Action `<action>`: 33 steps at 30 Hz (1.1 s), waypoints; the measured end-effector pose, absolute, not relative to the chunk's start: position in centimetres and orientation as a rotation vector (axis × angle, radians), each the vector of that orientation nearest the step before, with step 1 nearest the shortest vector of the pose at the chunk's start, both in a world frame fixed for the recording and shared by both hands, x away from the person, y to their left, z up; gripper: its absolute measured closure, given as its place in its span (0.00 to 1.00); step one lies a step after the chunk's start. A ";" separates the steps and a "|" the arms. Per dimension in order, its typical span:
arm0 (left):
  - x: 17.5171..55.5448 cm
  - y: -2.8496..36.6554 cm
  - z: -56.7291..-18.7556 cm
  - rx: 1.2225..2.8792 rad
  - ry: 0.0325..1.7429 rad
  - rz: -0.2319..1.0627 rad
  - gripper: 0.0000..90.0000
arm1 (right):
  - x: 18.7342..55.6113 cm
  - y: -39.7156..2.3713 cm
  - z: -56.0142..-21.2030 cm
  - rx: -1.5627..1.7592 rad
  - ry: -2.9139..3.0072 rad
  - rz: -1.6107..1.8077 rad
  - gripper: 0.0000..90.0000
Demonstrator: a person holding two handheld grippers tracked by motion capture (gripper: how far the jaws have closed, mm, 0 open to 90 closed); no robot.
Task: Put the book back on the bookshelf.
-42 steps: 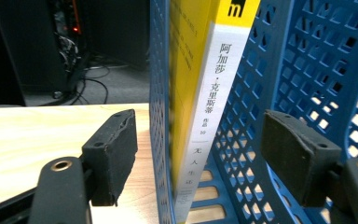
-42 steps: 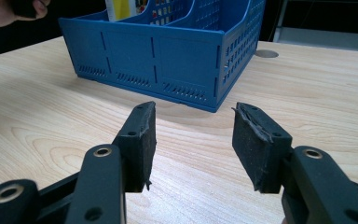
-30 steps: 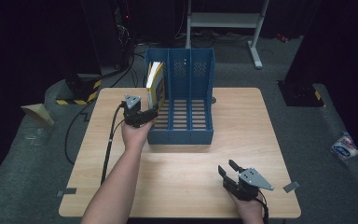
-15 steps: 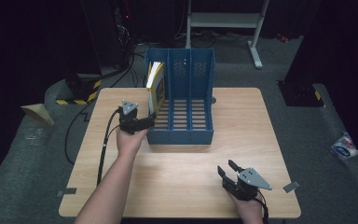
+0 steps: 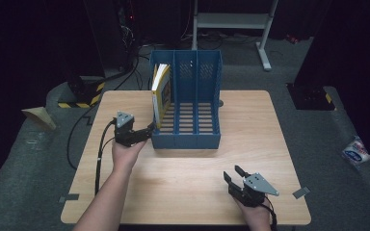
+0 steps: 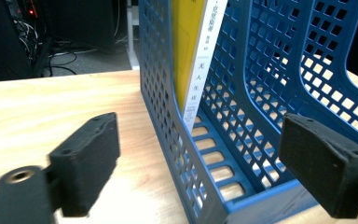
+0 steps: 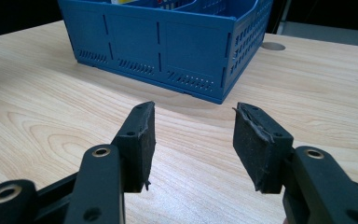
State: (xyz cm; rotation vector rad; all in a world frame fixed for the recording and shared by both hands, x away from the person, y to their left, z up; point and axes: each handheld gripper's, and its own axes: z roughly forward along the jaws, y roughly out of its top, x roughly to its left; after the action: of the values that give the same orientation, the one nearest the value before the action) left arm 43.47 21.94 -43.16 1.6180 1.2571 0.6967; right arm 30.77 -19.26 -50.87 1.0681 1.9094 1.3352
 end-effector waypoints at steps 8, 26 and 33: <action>42.1 22.7 -44.4 1.632 1.263 0.651 0.13 | 30.7 -19.0 -50.9 1.069 1.917 1.329 0.54; 31.5 26.5 -52.7 1.990 1.341 0.496 0.07 | 32.7 -21.3 -52.0 1.267 2.009 1.036 0.47; 30.4 25.9 -53.0 2.036 1.287 0.560 0.05 | 33.5 -21.7 -52.2 1.374 2.078 0.975 0.40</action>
State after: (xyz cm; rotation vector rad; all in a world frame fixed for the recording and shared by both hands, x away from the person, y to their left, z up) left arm 30.35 25.86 -53.05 2.0356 1.2867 0.5597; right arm 33.53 -21.67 -52.19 1.3742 2.0780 0.9751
